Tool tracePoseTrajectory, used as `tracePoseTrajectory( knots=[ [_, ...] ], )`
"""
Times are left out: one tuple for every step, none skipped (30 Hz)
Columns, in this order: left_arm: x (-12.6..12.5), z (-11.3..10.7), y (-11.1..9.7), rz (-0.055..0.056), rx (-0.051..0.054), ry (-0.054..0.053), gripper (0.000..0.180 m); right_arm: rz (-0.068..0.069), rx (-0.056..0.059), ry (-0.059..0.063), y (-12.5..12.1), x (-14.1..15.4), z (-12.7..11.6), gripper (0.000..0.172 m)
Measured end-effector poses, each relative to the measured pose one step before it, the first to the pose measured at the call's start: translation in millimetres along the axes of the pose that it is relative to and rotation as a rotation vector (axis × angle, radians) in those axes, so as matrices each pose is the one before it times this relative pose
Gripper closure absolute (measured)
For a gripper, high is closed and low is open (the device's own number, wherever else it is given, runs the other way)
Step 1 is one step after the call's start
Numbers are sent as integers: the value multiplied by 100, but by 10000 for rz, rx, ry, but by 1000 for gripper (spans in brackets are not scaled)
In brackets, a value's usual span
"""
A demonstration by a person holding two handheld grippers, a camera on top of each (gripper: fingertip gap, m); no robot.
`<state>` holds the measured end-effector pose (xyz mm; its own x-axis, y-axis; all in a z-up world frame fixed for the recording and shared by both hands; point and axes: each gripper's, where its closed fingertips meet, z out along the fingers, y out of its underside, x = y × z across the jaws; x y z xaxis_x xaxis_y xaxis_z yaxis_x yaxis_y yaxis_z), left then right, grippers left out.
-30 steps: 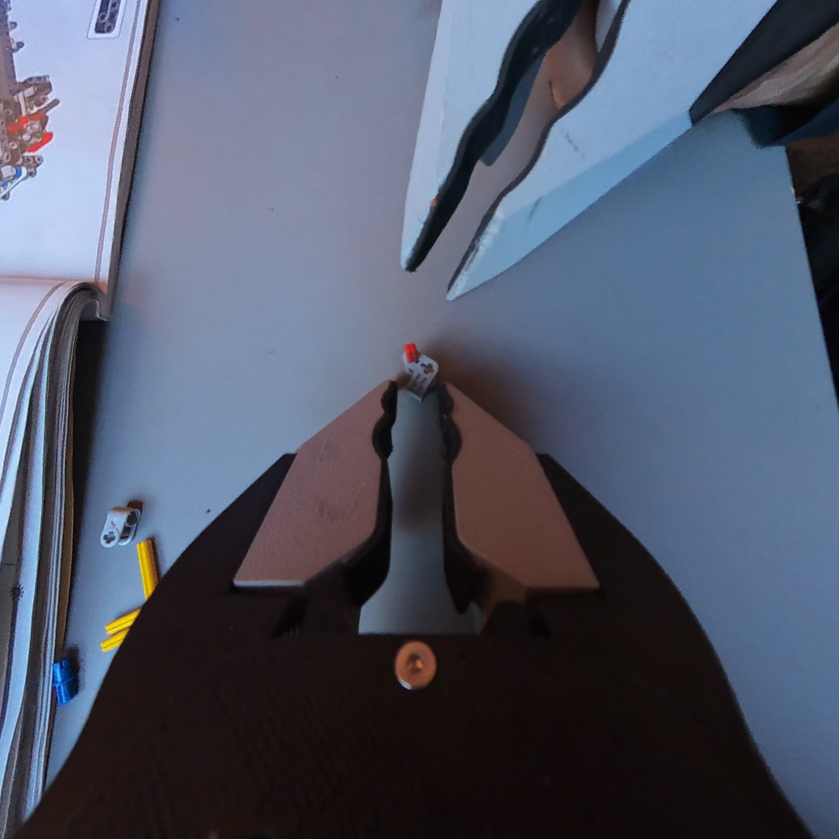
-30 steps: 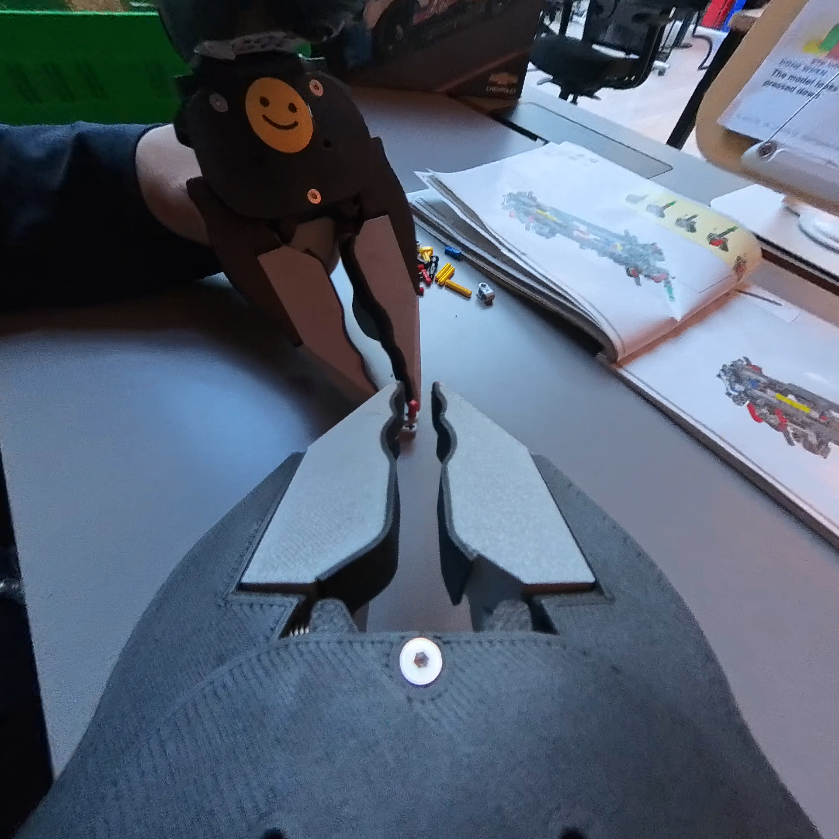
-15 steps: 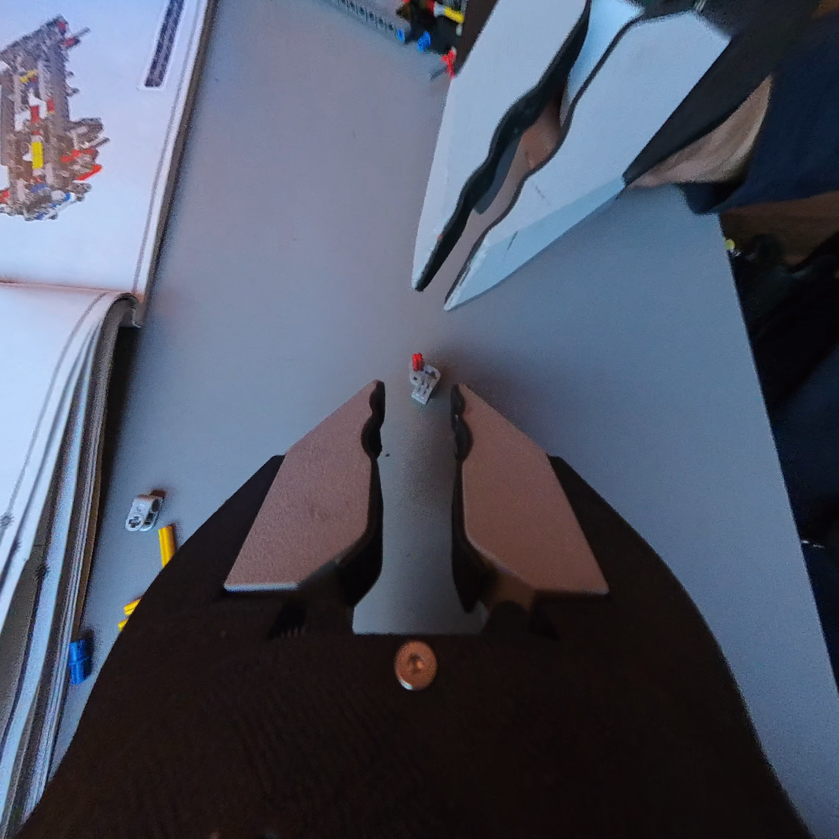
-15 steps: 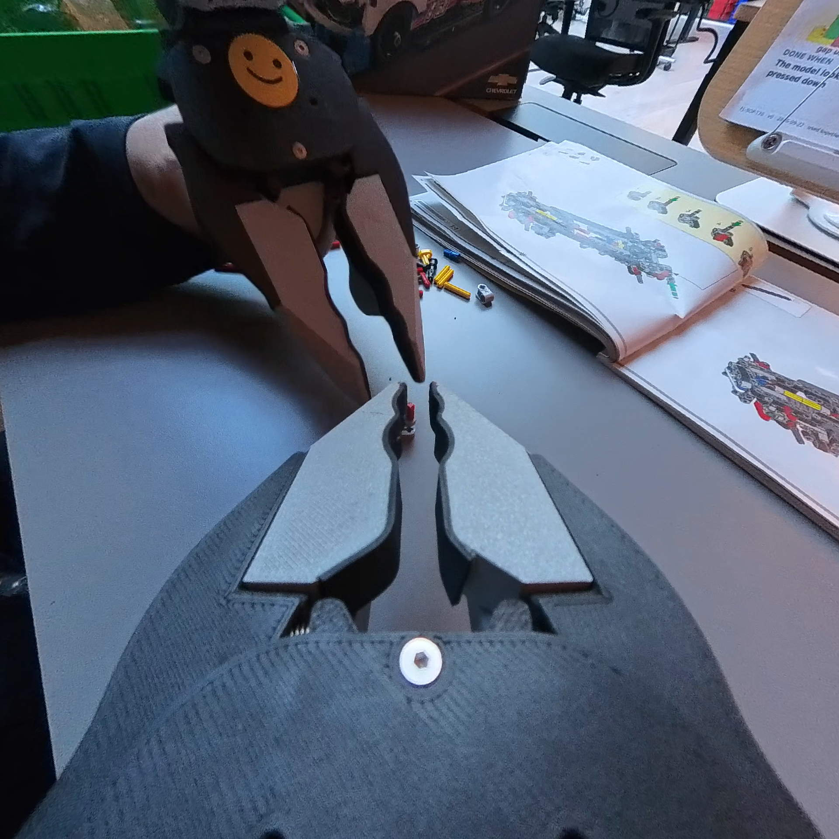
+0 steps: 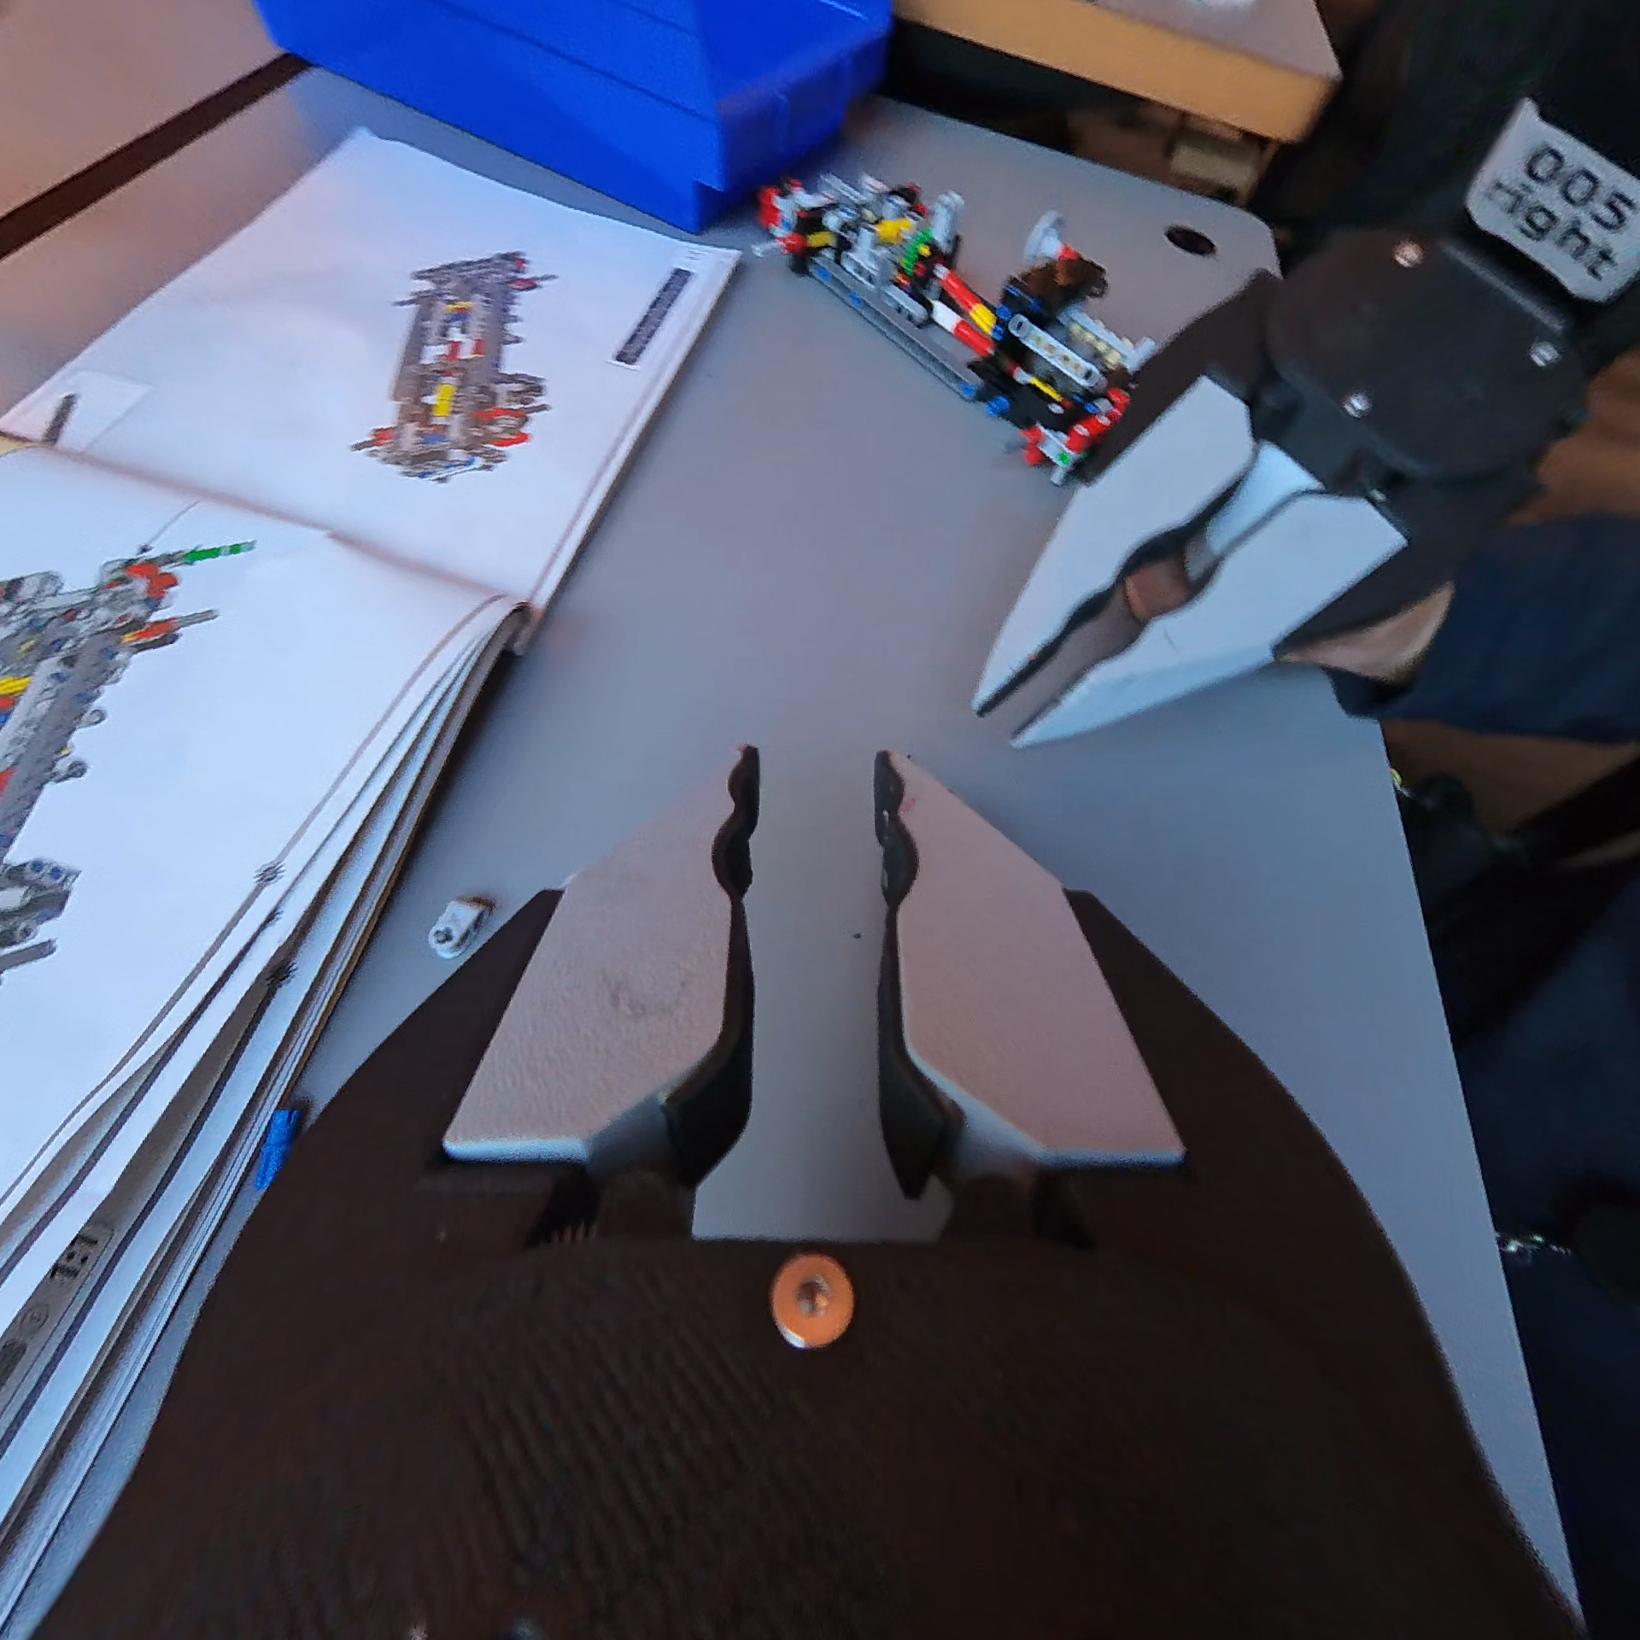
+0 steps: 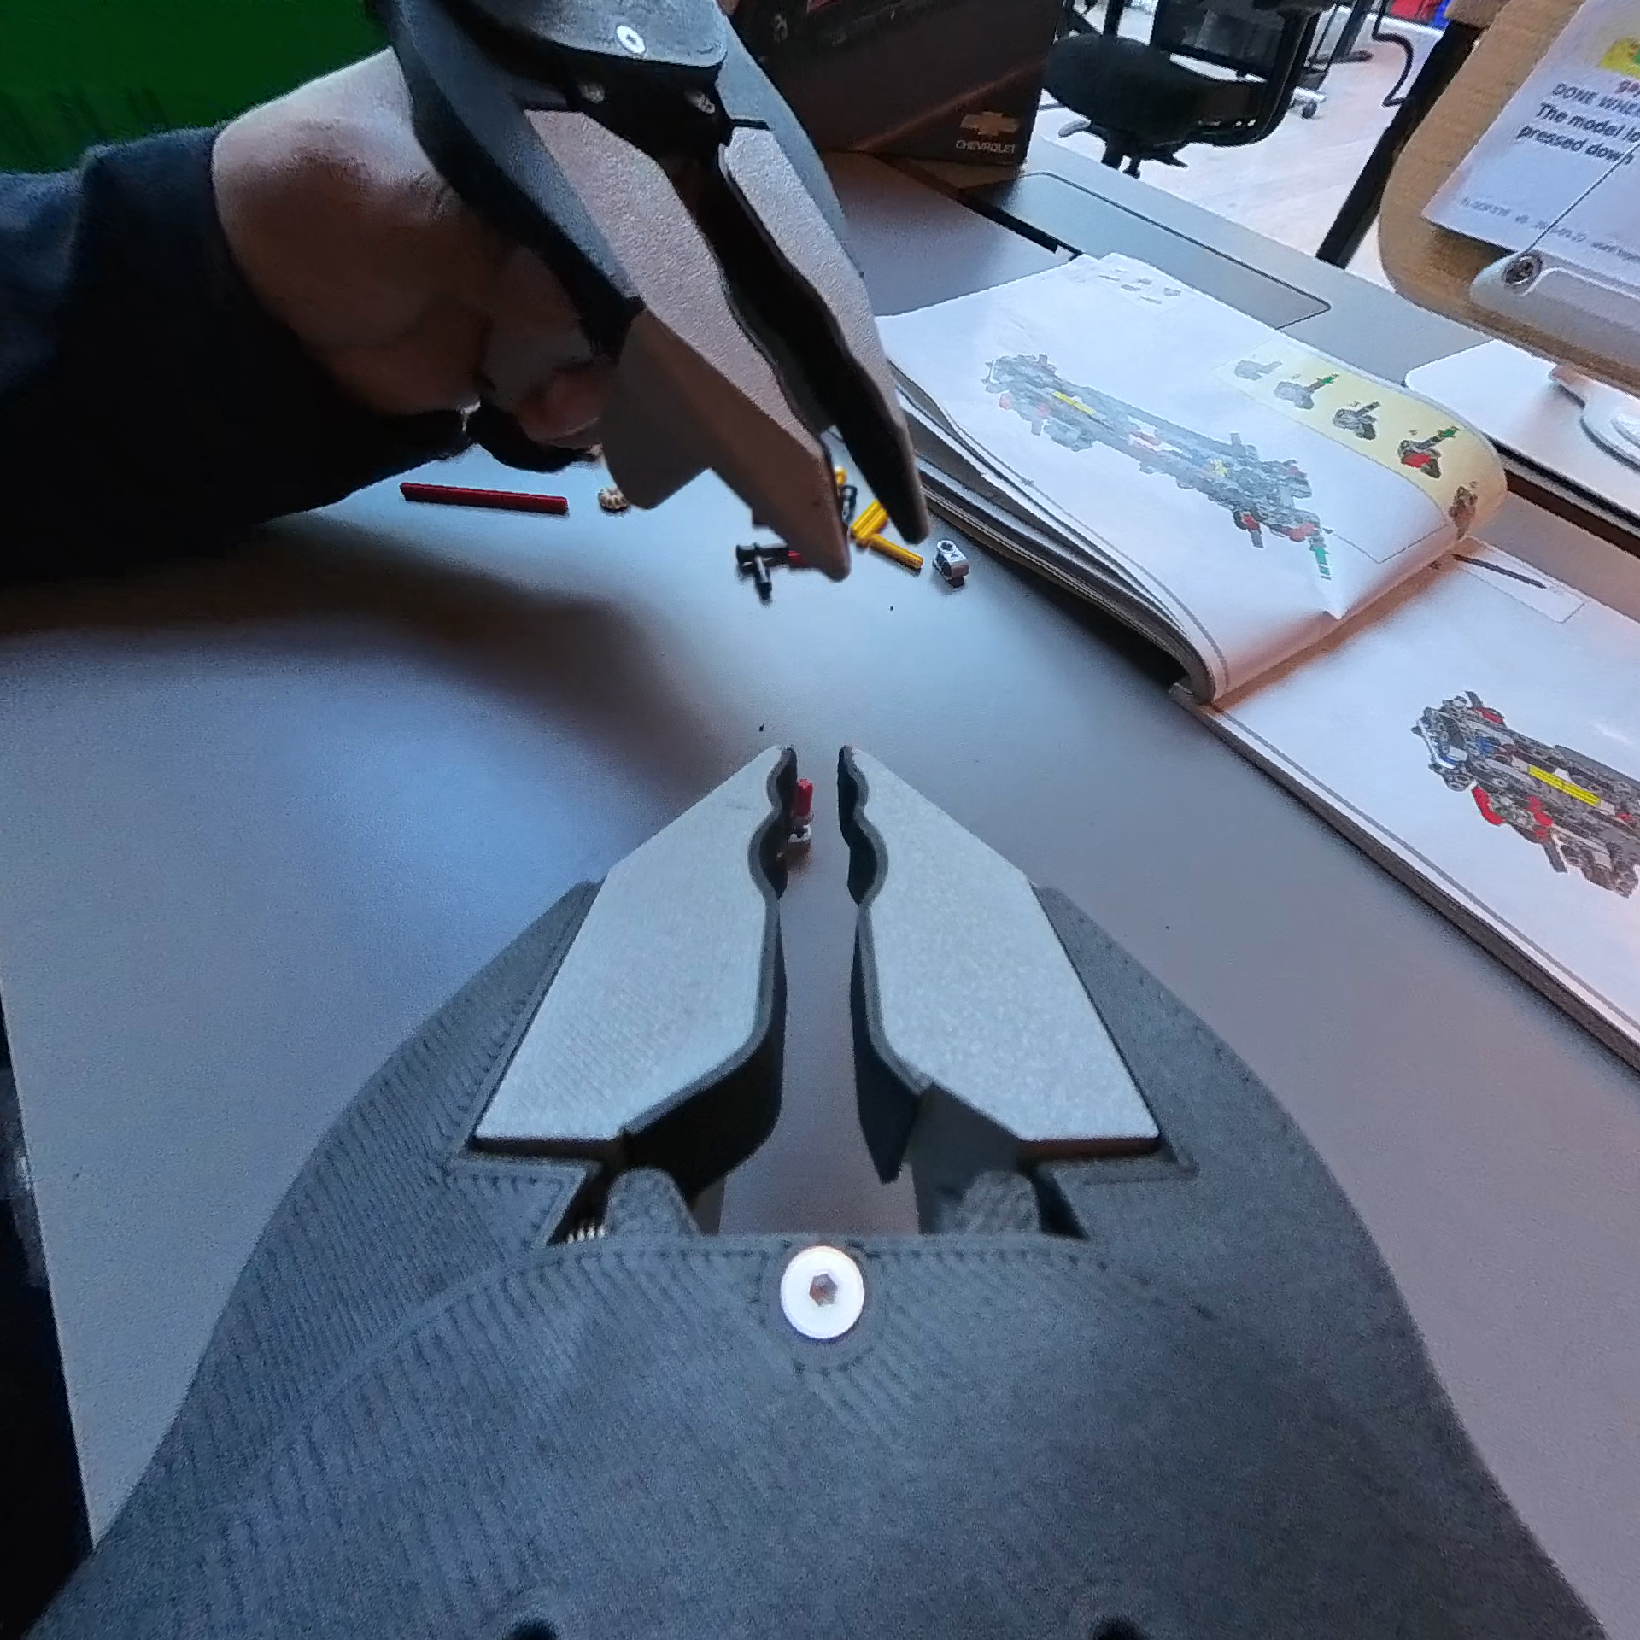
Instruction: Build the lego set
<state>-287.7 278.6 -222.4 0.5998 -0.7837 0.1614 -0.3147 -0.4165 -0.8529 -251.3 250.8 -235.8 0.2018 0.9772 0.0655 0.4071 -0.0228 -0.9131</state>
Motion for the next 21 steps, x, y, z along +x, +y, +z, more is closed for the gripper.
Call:
tracePoseTrajectory(
  knots=[
    [-206,-18,-67,-64,65,-89,157,-57,-56,12,63,-35,55,166],
    [-178,3,-29,-43,55,-79,158,-67,-37,15,44,-50,45,166],
    [-108,20,23,-33,21,-38,158,-68,-16,6,13,-67,35,166],
    [-64,53,62,-28,-11,-13,159,-55,-20,3,26,-47,21,166],
    [-65,71,113,-26,-47,-23,159,-41,-24,-3,26,-48,32,166],
    [-123,80,118,-19,-55,-70,160,-33,-9,-13,9,-51,13,166],
    [-80,82,109,0,-42,-51,160,-24,4,-15,-10,-46,3,166],
    [-19,76,96,8,-48,-10,161,-16,11,-18,-20,-30,-10,166],
    [-39,73,97,6,-46,-31,161,-6,8,-21,-7,-33,-5,166],
    [-61,57,39,18,-12,-46,161,2,3,-19,0,-17,-4,166],
    [1,56,47,19,-17,-12,162,6,5,-17,-15,-17,1,166],
    [-4,54,45,7,-17,-11,162,8,9,-12,-3,1,-8,166],
    [22,66,27,2,-7,10,163,9,20,-8,-33,0,-19,166],
    [19,62,58,-10,-26,8,163,10,27,-7,-29,1,-19,166],
    [-16,62,59,-9,-27,-16,163,13,29,-7,-38,2,-30,166],
    [10,54,32,-3,-16,-2,164,13,29,-12,-42,3,-19,166],
    [32,39,-10,3,5,-3,164,16,17,-13,-20,-3,-15,166],
    [56,20,-26,13,14,1,164,15,14,-12,-16,-2,-17,166],
    [20,10,-25,21,7,-22,164,13,13,-6,-19,6,-9,166],
    [14,4,-21,28,-4,-28,165,6,19,-3,-29,0,-30,166],
    [14,-5,-28,34,-2,-31,165,0,25,-4,-32,-10,-15,166]
  ],
)
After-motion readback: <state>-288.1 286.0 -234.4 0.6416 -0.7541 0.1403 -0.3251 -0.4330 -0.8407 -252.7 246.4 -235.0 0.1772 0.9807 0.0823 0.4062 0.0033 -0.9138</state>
